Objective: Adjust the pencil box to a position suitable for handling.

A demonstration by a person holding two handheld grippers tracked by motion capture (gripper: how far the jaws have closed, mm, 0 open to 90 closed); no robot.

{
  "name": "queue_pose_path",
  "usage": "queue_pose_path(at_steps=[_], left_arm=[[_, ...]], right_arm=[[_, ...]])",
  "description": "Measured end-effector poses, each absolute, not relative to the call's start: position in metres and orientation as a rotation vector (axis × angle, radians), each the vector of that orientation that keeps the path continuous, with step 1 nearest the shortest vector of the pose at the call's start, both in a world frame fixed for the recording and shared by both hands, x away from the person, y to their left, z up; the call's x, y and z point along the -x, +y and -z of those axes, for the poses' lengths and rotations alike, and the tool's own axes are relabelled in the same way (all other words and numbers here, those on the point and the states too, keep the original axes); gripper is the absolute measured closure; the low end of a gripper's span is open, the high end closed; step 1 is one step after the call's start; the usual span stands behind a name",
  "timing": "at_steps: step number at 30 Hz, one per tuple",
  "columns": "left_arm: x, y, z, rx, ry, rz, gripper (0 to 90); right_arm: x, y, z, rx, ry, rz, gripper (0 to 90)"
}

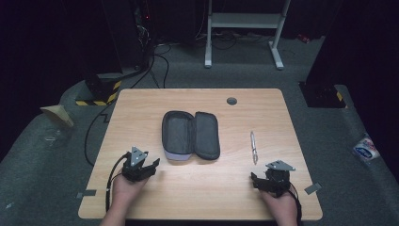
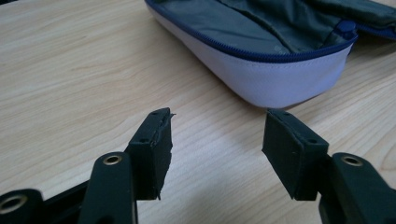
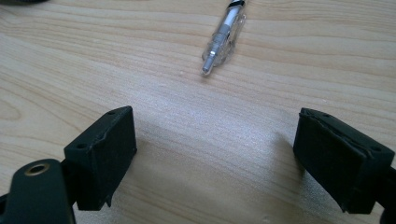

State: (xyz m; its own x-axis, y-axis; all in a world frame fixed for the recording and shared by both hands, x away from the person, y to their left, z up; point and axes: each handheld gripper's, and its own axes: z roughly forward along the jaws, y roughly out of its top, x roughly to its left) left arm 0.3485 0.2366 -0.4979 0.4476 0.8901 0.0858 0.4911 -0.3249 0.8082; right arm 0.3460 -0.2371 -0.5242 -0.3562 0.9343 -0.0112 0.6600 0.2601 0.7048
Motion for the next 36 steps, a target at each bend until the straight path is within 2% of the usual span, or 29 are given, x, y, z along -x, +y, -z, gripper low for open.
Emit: queue_pose_path(at_steps=[36], left_arm=[[-0.366, 0.189, 0.480, -1.950, 0.956, -0.685, 47.1]], right_arm=[[-0.347, -0.236, 0.524, -1.454, 2.096, -0.857, 13.0]])
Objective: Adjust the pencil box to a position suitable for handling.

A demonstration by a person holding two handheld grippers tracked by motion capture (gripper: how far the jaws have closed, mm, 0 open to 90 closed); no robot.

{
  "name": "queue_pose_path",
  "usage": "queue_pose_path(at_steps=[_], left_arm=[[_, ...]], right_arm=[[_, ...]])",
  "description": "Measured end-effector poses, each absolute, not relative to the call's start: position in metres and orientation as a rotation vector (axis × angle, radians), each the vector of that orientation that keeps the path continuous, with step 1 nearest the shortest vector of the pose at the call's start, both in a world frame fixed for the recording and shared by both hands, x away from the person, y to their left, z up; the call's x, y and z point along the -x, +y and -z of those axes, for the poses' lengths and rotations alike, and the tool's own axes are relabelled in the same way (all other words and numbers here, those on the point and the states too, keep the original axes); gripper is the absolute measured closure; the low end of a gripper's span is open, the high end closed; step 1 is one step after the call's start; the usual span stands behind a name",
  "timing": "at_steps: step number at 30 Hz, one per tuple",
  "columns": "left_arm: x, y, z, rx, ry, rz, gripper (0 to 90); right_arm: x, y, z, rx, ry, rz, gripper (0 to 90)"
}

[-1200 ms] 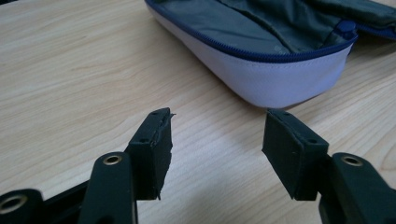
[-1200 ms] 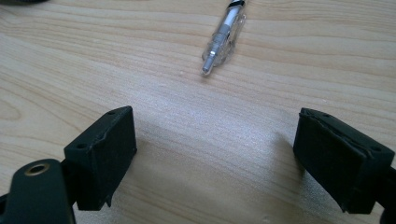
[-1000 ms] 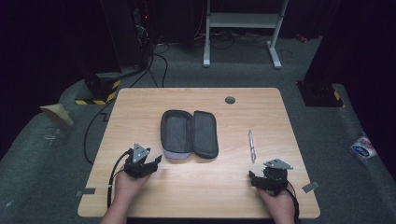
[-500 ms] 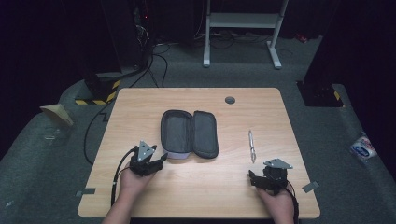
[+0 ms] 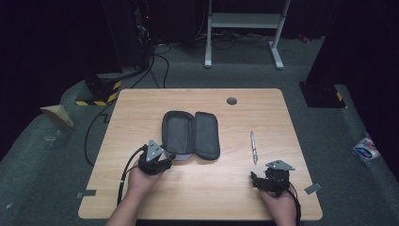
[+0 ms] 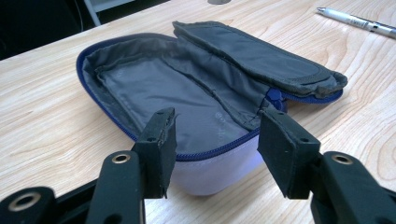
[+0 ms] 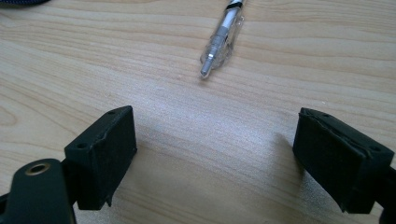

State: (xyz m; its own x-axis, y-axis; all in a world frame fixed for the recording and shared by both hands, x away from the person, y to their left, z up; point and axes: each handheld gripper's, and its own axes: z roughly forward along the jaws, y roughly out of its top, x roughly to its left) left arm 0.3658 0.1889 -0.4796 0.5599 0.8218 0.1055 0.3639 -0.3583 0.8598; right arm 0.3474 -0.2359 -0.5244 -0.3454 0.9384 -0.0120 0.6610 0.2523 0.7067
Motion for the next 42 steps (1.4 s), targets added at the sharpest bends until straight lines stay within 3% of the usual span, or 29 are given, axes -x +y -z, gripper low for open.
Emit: queue_pose_path(at_steps=[19, 42], left_arm=[[-0.367, 0.185, 0.496, -2.022, 0.978, -0.616, 54.1], [-0.326, 0.157, 0.499, -2.022, 0.899, -0.501, 57.0]], right_arm=[[-0.347, -0.236, 0.524, -1.455, 2.097, -0.856, 13.1], [-0.352, -0.231, 0.524, -1.416, 2.129, -0.875, 16.0]])
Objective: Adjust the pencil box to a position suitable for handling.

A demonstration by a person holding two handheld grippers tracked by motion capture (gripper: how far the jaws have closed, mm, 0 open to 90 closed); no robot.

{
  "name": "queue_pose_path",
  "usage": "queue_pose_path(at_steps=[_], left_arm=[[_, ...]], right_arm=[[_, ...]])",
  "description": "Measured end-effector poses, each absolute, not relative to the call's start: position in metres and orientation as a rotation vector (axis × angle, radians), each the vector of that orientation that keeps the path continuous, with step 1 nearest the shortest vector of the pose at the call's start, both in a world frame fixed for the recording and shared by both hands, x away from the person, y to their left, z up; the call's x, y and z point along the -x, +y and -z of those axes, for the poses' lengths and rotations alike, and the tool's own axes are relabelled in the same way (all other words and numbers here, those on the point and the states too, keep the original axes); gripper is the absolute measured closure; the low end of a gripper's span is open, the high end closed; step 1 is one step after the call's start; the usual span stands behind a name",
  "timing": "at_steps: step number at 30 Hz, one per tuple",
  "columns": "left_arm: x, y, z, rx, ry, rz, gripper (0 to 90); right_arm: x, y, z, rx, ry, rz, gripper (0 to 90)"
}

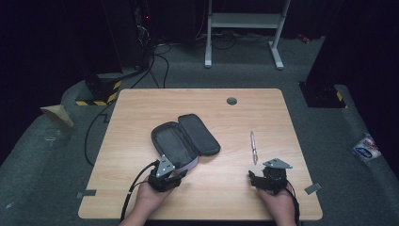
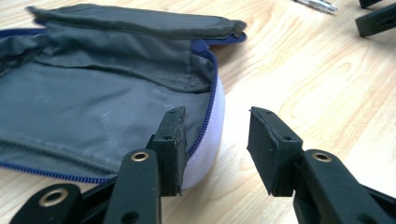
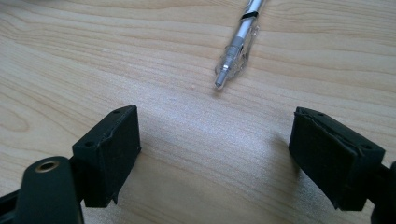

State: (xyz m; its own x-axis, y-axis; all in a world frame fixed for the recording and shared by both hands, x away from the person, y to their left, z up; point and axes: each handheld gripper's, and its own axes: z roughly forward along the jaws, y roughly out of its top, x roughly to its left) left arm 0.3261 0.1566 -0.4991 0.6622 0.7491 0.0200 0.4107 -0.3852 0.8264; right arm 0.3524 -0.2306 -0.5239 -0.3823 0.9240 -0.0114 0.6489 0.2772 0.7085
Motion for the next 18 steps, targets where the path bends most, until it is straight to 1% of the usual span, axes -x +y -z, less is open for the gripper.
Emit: queue_pose_path(at_steps=[10, 15, 18], left_arm=[[-0.319, 0.128, 0.500, -2.043, 0.809, -0.509, 57.4], [-0.316, 0.119, 0.497, -2.053, 0.767, -0.505, 57.3], [-0.315, 0.121, 0.492, -2.036, 0.756, -0.510, 57.2]], right_arm=[[-0.352, -0.231, 0.524, -1.411, 2.128, -0.873, 16.2], [-0.352, -0.230, 0.524, -1.410, 2.126, -0.870, 16.5], [-0.352, -0.230, 0.524, -1.412, 2.124, -0.869, 16.6]])
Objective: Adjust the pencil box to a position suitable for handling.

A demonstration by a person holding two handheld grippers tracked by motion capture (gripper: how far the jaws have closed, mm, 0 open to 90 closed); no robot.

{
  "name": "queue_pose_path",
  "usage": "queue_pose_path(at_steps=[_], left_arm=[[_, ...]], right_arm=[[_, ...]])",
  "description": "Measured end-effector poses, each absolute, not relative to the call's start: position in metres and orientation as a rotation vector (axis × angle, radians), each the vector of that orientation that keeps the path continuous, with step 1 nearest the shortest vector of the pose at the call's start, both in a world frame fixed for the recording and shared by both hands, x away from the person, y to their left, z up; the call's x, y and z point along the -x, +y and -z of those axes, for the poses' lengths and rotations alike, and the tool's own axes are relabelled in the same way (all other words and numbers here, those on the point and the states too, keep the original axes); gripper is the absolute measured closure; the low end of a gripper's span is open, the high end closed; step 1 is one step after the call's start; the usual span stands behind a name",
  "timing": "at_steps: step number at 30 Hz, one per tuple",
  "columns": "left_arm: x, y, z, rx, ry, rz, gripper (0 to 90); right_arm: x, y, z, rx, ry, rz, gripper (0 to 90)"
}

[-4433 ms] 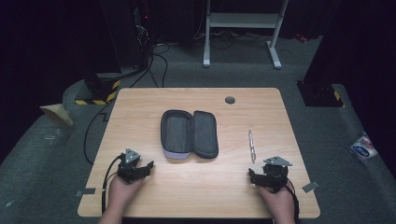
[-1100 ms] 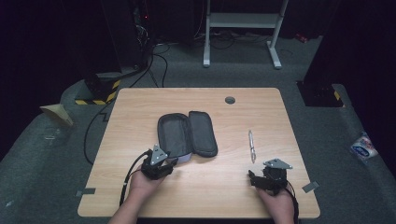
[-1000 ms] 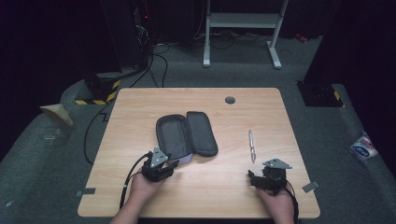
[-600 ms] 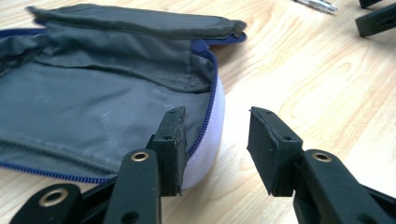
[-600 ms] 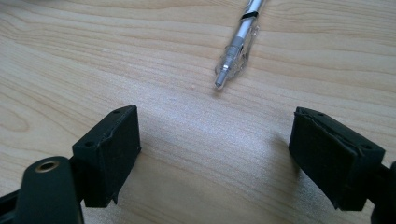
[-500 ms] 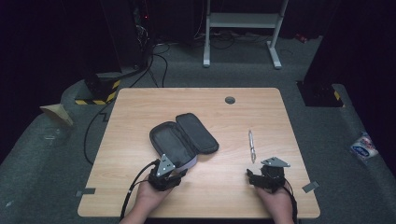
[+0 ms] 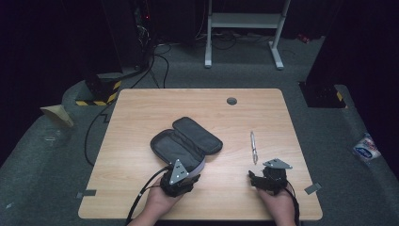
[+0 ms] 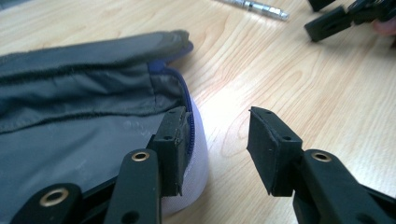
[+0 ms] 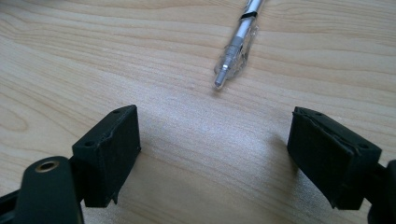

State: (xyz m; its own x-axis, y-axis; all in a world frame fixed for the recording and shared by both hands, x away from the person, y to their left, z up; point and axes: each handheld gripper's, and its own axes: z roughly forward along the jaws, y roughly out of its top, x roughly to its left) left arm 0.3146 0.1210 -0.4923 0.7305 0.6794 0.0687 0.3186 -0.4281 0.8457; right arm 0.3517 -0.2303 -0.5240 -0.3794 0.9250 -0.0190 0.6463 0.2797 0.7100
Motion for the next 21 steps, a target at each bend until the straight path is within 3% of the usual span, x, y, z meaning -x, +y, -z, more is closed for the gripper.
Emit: queue_pose_path(at_steps=[9, 21], left_arm=[[-0.320, 0.154, 0.476, -1.961, 0.826, -0.593, 55.6], [-0.334, 0.218, 0.478, -1.888, 1.037, -0.691, 54.3]], right_arm=[[-0.351, -0.231, 0.524, -1.409, 2.130, -0.880, 17.6], [-0.344, -0.227, 0.507, -1.327, 2.057, -0.895, 27.3]])
